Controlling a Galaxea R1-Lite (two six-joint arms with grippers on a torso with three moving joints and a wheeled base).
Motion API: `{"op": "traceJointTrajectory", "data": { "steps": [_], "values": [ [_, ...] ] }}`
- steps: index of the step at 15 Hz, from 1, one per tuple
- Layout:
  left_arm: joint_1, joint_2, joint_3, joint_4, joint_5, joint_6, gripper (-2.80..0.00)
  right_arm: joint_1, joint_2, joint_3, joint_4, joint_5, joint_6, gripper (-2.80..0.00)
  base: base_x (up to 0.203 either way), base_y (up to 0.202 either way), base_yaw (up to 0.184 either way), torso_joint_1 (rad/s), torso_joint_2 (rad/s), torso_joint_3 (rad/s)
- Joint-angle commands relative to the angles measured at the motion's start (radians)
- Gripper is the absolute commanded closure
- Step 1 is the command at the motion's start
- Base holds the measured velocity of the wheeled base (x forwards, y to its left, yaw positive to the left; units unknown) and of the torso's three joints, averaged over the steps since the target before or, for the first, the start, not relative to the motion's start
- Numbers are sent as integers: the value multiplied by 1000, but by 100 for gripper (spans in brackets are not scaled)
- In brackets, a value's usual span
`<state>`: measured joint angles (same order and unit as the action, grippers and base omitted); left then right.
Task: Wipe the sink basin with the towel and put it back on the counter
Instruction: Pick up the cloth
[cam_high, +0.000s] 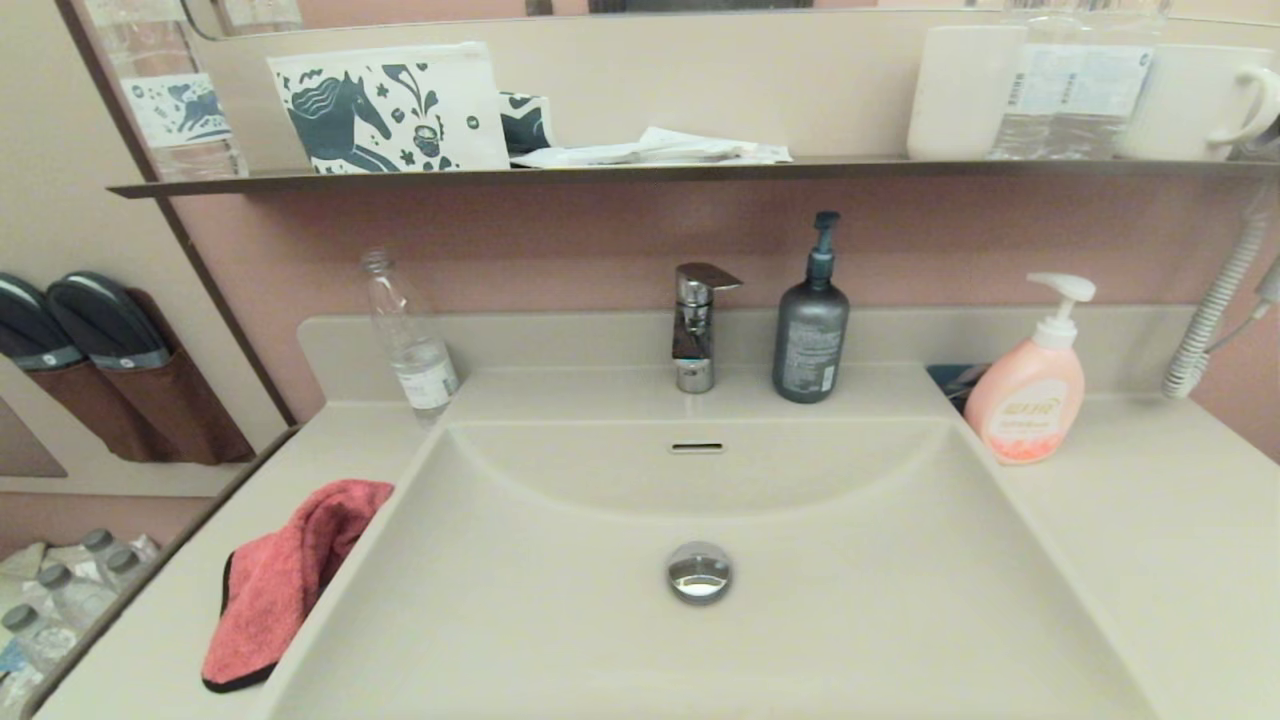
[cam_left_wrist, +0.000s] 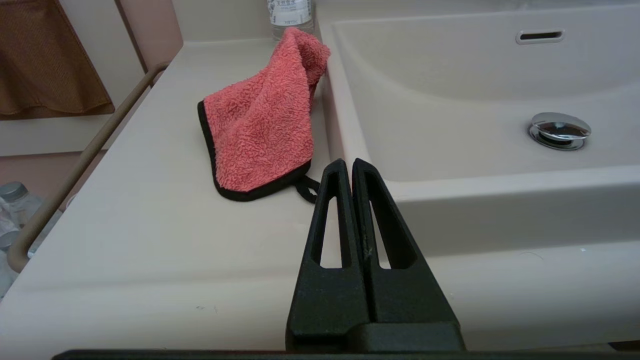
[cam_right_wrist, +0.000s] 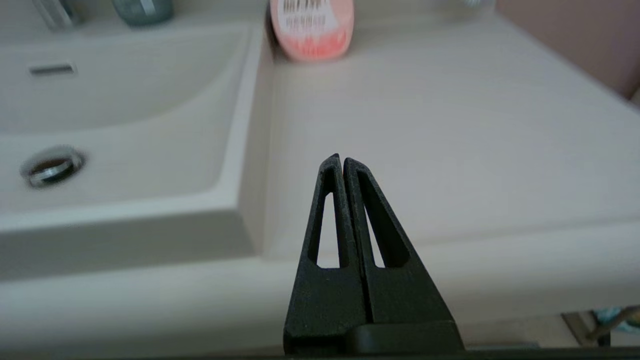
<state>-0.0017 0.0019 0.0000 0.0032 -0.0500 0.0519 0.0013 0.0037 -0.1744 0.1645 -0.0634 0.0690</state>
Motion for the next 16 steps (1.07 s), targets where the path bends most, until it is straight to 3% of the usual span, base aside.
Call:
{"op": "traceJointTrajectory", "data": {
  "steps": [1,16],
  "values": [
    [0,0,0,0,-1,0,0,0,-4,47,-5,2,3,0,0,0,0,0,0,0],
    [0,0,0,0,-1,0,0,0,-4,145,-129,26,-69,0,0,0,0,0,0,0]
  ]
}}
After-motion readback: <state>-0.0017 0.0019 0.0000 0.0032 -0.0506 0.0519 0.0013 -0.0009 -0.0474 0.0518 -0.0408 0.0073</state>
